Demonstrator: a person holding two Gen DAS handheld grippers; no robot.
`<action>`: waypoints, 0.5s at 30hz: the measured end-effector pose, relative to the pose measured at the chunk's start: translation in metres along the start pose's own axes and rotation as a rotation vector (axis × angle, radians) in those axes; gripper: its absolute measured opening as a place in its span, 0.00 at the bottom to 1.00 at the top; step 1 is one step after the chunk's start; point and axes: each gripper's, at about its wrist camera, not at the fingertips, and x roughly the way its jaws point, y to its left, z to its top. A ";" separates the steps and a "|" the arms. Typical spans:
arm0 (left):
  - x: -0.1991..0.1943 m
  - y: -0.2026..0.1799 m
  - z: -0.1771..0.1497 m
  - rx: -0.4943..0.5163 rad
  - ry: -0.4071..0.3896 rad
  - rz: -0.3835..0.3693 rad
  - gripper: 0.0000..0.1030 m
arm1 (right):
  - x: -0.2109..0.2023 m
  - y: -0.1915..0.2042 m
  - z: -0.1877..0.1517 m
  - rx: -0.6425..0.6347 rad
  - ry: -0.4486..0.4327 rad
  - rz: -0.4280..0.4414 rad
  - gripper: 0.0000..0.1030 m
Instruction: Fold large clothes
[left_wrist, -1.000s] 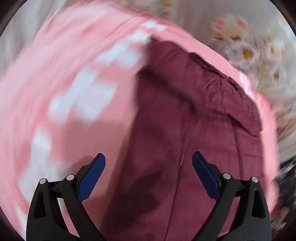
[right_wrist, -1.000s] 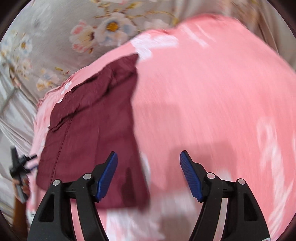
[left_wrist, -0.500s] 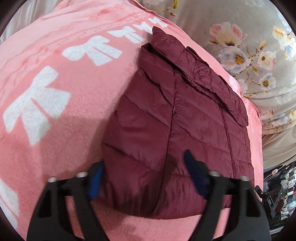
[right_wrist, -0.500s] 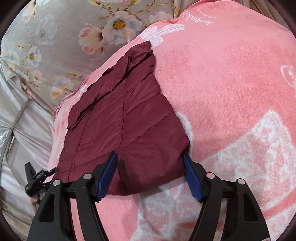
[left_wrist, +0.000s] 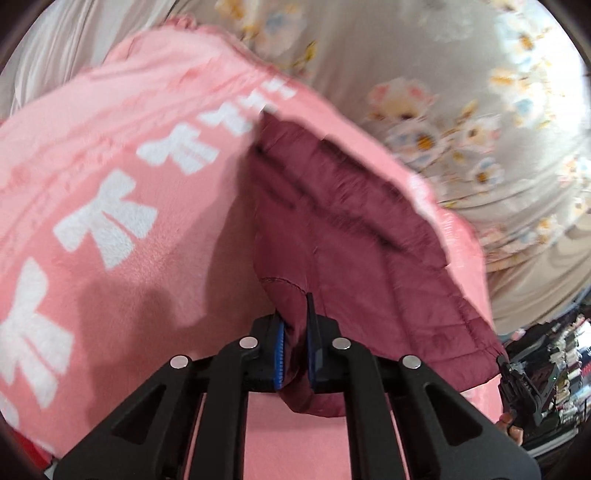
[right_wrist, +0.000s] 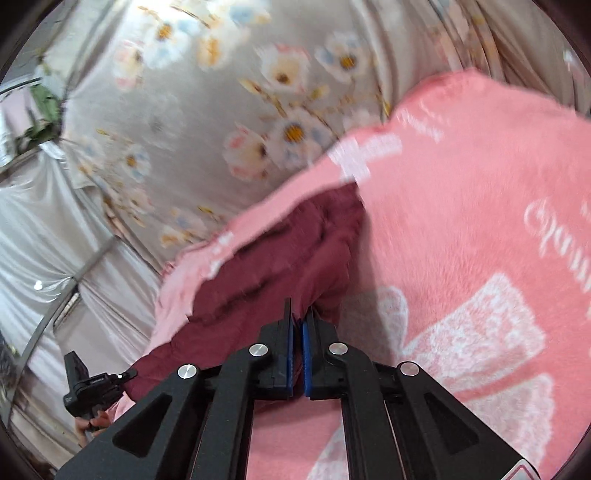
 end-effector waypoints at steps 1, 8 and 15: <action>-0.022 -0.006 -0.004 0.007 -0.035 -0.029 0.06 | -0.018 0.009 0.001 -0.036 -0.045 0.013 0.04; -0.147 -0.032 -0.013 0.043 -0.269 -0.128 0.05 | -0.127 0.061 0.010 -0.214 -0.341 0.061 0.03; -0.165 -0.045 -0.006 0.067 -0.316 -0.091 0.06 | -0.110 0.064 0.024 -0.202 -0.308 0.028 0.03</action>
